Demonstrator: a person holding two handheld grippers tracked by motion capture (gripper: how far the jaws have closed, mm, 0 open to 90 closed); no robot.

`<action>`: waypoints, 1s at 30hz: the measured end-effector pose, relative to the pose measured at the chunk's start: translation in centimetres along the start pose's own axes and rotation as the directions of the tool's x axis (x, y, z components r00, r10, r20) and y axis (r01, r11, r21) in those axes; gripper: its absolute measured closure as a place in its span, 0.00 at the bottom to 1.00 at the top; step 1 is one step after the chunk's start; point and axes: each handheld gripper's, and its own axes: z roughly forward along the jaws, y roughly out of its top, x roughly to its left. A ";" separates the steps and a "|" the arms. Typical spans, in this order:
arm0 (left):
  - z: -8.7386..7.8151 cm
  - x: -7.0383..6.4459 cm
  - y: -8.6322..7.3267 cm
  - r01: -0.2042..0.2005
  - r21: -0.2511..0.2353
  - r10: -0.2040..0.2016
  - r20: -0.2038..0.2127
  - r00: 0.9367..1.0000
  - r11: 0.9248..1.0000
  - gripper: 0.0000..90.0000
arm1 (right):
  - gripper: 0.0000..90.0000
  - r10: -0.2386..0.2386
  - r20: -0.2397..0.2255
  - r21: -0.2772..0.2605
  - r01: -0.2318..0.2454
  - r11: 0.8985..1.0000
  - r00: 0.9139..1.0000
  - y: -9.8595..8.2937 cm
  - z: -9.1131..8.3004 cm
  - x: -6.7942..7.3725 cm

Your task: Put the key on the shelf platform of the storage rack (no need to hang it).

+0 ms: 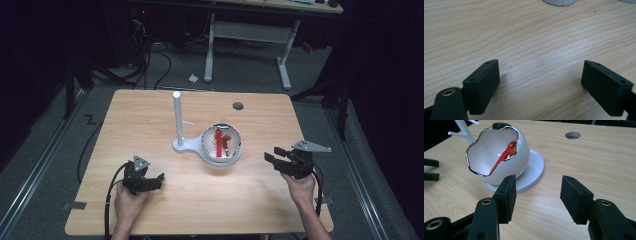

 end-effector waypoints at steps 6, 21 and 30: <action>0.0 0.0 0.0 0.000 0.000 0.000 0.000 1.000 1.000 0.17 | 0.52 0.004 -0.007 0.010 -0.004 1.000 1.000 -0.5 0.4 0.2; 0.0 0.0 0.0 0.000 0.000 0.000 0.000 1.000 1.000 0.17 | 0.52 0.009 -0.023 0.041 -0.008 0.999 1.000 -1.7 1.7 0.7; 0.0 0.0 0.0 0.000 0.000 0.000 0.000 1.000 1.000 0.17 | 0.52 0.013 -0.025 0.063 -0.011 0.998 1.000 -2.6 2.7 1.0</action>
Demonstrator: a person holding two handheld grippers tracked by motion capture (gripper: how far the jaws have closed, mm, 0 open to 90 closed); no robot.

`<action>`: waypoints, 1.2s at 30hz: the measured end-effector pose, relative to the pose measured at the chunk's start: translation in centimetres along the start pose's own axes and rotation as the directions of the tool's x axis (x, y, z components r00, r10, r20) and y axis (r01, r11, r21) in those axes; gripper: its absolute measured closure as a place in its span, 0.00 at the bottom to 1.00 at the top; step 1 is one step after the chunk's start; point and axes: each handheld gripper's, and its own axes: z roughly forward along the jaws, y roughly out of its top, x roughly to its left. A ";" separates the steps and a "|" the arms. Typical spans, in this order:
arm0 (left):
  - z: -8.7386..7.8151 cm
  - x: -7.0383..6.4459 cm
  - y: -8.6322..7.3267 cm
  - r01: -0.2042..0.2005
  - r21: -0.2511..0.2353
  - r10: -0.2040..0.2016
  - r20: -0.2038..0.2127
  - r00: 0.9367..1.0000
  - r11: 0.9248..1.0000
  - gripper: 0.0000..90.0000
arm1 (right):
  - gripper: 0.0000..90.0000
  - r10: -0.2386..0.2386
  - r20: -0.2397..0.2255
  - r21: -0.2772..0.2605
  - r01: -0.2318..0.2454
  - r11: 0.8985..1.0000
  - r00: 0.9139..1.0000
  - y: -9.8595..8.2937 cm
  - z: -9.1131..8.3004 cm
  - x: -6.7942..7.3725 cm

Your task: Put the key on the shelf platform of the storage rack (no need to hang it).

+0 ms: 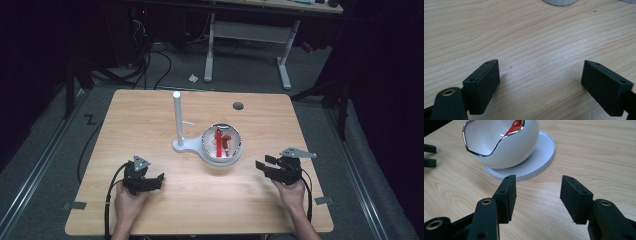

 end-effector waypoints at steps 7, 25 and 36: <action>0.0 0.0 0.0 0.000 0.000 0.000 0.000 1.000 1.000 0.17 | 0.52 -0.014 0.004 0.030 0.014 0.999 1.000 -0.7 1.0 0.4; 0.0 0.0 0.0 -0.001 0.001 0.001 0.000 1.000 1.000 0.17 | 0.52 -0.019 0.044 0.072 0.016 0.997 0.999 -2.4 2.7 0.1; 0.0 0.0 0.0 0.000 0.001 0.000 0.000 1.000 1.000 0.17 | 0.52 -0.042 0.076 0.094 0.035 0.995 0.996 -3.0 3.8 0.1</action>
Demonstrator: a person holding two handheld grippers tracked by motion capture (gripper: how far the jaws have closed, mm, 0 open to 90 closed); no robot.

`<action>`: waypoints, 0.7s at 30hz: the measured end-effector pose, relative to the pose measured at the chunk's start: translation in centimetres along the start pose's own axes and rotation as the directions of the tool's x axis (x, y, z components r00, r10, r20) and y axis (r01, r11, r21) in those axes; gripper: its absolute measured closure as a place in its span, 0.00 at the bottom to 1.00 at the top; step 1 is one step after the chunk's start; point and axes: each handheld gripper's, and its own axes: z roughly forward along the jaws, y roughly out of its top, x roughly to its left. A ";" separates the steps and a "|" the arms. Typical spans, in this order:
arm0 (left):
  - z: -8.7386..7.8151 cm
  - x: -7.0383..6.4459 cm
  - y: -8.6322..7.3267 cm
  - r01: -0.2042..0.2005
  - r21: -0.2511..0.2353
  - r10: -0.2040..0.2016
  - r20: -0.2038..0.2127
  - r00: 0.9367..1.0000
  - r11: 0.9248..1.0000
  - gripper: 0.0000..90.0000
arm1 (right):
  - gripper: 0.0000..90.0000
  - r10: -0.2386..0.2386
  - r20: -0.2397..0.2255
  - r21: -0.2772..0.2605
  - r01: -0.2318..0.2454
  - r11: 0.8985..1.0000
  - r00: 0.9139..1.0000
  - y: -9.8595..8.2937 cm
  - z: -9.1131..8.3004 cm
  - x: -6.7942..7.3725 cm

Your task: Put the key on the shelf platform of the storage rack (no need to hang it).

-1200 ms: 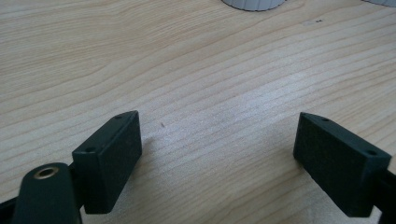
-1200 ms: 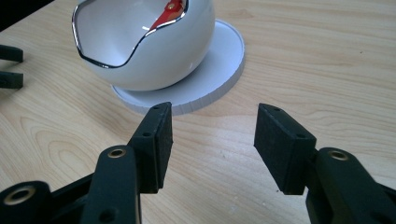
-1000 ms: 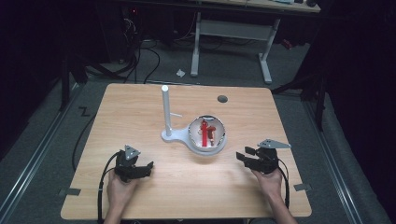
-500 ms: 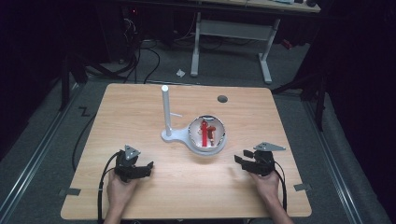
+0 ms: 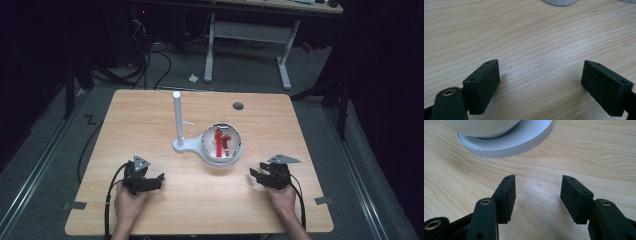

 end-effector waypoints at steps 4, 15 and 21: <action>0.0 0.0 0.0 0.000 0.000 0.000 0.000 1.000 1.000 0.17 | 0.51 -0.007 0.015 0.005 0.007 1.000 1.000 -0.1 0.4 0.1; 0.0 0.0 0.0 0.000 0.000 0.000 0.000 1.000 1.000 0.17 | 0.48 -0.023 0.043 0.011 0.022 1.000 0.999 0.0 0.8 0.1; 0.0 0.0 0.0 0.000 0.000 0.000 0.000 1.000 1.000 0.17 | 0.47 -0.045 0.058 0.018 0.044 0.999 0.997 0.1 0.9 0.3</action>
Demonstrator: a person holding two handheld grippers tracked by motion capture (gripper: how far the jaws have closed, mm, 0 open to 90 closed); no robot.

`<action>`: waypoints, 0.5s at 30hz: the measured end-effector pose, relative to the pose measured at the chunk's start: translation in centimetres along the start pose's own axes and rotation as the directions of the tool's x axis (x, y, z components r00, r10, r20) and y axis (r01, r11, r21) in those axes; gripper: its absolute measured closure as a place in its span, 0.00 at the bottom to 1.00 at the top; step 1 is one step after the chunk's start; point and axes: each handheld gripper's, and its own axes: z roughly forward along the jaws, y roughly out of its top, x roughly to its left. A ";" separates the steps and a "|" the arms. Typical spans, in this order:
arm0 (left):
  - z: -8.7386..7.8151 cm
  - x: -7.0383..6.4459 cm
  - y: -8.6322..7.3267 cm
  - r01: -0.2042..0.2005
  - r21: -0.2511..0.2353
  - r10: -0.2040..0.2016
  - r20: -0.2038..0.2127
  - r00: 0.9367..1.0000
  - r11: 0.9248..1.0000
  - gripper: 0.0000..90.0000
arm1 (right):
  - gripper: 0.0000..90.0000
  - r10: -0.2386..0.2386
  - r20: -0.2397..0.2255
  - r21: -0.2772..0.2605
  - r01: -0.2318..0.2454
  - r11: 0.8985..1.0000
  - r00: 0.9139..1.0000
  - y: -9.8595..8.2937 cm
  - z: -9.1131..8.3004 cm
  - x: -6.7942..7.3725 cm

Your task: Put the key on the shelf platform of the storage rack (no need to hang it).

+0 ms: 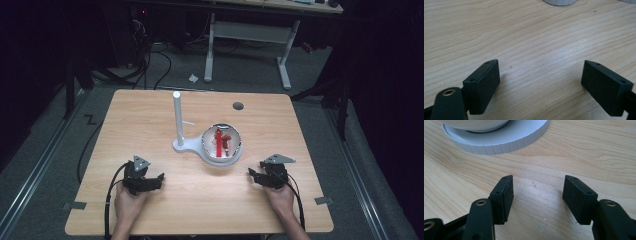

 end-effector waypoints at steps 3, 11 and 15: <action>0.0 0.0 0.0 0.000 0.000 0.000 0.000 1.000 1.000 0.17 | 0.46 -0.002 0.000 0.000 0.002 1.000 1.000 0.0 0.0 0.0; 0.0 0.0 0.0 0.000 0.000 0.000 0.000 1.000 1.000 0.17 | 0.42 -0.040 0.029 0.013 0.040 0.999 0.999 0.0 0.1 0.5; 0.0 0.0 0.0 0.000 0.000 0.000 0.000 1.000 1.000 0.17 | 0.42 -0.041 0.029 0.013 0.040 0.999 0.999 0.0 0.1 0.5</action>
